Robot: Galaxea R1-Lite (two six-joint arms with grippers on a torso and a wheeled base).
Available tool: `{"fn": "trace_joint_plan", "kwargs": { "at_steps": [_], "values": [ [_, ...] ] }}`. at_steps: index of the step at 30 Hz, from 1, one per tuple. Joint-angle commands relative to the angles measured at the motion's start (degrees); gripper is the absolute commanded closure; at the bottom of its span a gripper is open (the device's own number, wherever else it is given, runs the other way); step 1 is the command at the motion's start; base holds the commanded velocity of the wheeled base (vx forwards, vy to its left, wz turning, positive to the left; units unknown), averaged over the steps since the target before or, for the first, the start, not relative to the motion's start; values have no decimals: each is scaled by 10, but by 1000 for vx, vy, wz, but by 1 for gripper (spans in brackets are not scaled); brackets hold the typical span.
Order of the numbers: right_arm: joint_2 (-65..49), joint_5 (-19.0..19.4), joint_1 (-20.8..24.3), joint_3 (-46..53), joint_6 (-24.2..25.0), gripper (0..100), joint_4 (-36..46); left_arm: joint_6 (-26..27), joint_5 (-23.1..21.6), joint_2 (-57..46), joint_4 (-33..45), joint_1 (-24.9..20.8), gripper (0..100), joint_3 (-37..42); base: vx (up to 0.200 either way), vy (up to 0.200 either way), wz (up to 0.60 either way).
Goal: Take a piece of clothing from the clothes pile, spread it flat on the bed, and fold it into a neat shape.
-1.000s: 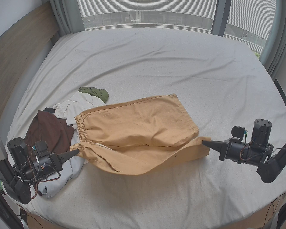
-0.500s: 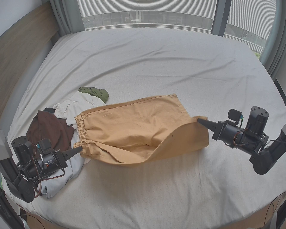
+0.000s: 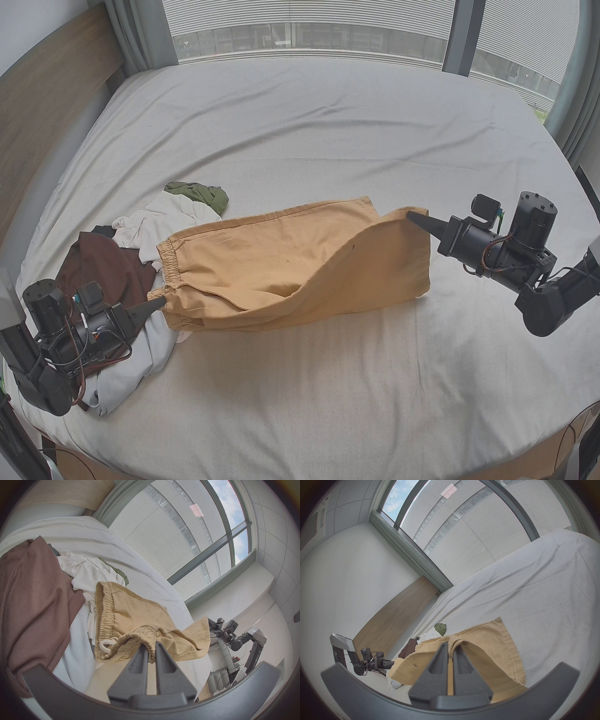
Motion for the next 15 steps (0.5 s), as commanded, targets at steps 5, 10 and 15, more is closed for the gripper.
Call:
{"fn": "trace_joint_plan", "kwargs": {
  "at_steps": [5, 10, 15],
  "values": [
    [31, 1, -2, -48, 0, 100, 4, -33, 15, -1, 0, 7, 100, -30, 0, 0, 0],
    [35, 1, -1, -96, 0, 100, 43, -62, 52, 0, 0, 3, 100, -54, 0, 0, 0],
    [56, 1, -1, -155, 1, 100, 64, -63, 61, 6, 0, 4, 100, -62, 0, 0, 0]
  ]
}}
